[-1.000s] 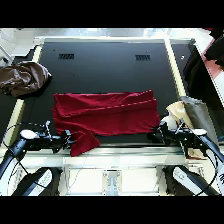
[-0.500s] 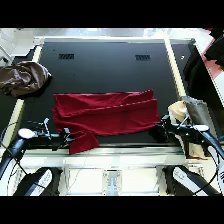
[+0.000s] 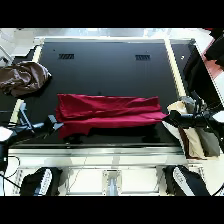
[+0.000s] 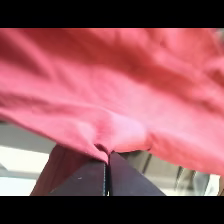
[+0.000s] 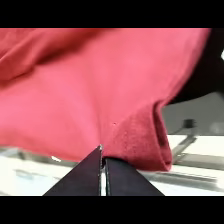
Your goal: Fold the shirts.
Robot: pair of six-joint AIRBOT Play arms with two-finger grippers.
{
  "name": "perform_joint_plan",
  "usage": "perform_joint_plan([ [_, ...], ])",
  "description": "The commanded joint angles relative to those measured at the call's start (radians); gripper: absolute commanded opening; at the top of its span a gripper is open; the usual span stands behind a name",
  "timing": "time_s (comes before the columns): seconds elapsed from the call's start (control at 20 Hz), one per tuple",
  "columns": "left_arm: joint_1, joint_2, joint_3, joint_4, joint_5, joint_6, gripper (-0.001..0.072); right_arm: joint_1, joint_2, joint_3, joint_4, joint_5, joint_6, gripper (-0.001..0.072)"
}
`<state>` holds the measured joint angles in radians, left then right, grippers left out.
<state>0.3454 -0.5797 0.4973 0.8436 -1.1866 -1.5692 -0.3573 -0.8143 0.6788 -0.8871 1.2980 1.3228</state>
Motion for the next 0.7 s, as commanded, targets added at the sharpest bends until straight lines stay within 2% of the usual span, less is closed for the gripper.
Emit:
perform_joint_plan([
  [0.0,0.024,-0.05,0.109,0.004,0.068,0.076,0.0017,0.138,0.005,0.086,-0.132,-0.018,0.038,0.0011],
  [0.1,0.024,-0.188,0.216,0.022,0.09,0.142,0.0017,0.242,-0.059,0.116,-0.223,-0.103,0.099,0.0011],
  [0.25,0.009,-0.409,0.4,0.019,0.155,0.209,0.0017,0.302,-0.184,0.151,-0.336,-0.121,0.169,0.001],
  [0.4,-0.05,-0.612,0.566,0.032,0.151,0.243,0.0017,0.304,-0.29,0.204,-0.316,-0.2,0.192,0.0011],
  [0.65,-0.178,-0.829,0.69,0.078,0.206,0.265,0.0017,0.304,-0.456,0.376,-0.325,-0.248,0.192,0.0011],
])
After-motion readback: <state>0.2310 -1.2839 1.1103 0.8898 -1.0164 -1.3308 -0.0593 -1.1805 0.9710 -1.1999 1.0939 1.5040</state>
